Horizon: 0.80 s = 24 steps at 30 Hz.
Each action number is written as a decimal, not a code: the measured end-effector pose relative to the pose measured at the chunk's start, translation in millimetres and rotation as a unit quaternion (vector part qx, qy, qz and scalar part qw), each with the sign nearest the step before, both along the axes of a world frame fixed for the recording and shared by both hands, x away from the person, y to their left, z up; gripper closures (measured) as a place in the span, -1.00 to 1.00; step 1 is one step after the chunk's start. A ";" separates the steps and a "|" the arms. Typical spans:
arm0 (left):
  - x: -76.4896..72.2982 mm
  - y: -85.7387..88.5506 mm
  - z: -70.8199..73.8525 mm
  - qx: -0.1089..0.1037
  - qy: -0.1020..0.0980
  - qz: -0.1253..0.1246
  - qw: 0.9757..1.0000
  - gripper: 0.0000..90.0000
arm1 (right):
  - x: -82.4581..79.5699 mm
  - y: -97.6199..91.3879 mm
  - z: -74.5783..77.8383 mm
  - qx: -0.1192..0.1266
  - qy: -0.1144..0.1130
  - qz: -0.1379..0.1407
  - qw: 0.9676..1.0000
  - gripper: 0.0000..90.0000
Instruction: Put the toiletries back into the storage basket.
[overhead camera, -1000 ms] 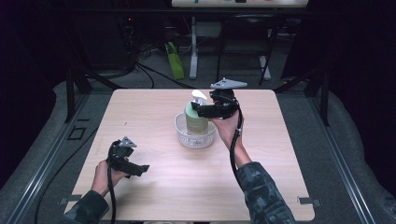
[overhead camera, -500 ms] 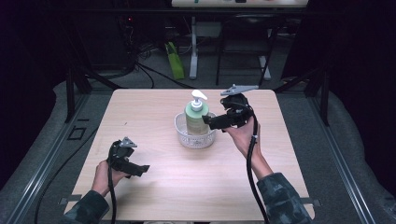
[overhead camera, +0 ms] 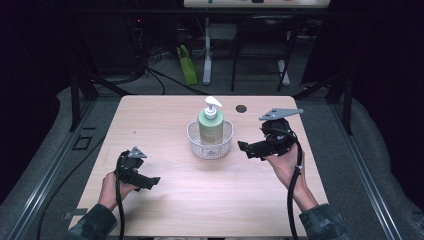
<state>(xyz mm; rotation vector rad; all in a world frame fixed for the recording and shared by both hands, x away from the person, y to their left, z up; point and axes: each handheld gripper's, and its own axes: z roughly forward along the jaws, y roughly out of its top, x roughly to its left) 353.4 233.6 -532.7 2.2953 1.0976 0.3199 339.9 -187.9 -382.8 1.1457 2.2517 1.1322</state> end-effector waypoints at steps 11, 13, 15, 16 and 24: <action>-0.3 0.8 0.0 -0.001 -0.001 0.002 1.000 -1.00 | -30.6 -30.8 -22.6 0.002 0.019 -0.026 0.999 -1.00; -0.2 1.0 0.3 -0.001 0.000 0.001 1.000 -1.00 | -36.0 -34.9 -30.1 0.002 0.027 -0.030 0.999 -1.00; -0.4 1.3 0.6 0.000 0.000 0.002 1.000 -1.00 | -41.8 -39.0 -38.5 0.004 0.027 -0.035 0.999 -1.00; -0.7 1.4 0.7 0.000 0.000 0.001 1.000 -1.00 | -44.6 -40.8 -43.1 0.007 0.031 -0.038 0.999 -1.00; -0.2 1.0 -0.7 0.002 0.002 0.002 1.000 -1.00 | -66.1 -58.3 -84.1 -0.002 0.075 -0.059 0.995 -1.00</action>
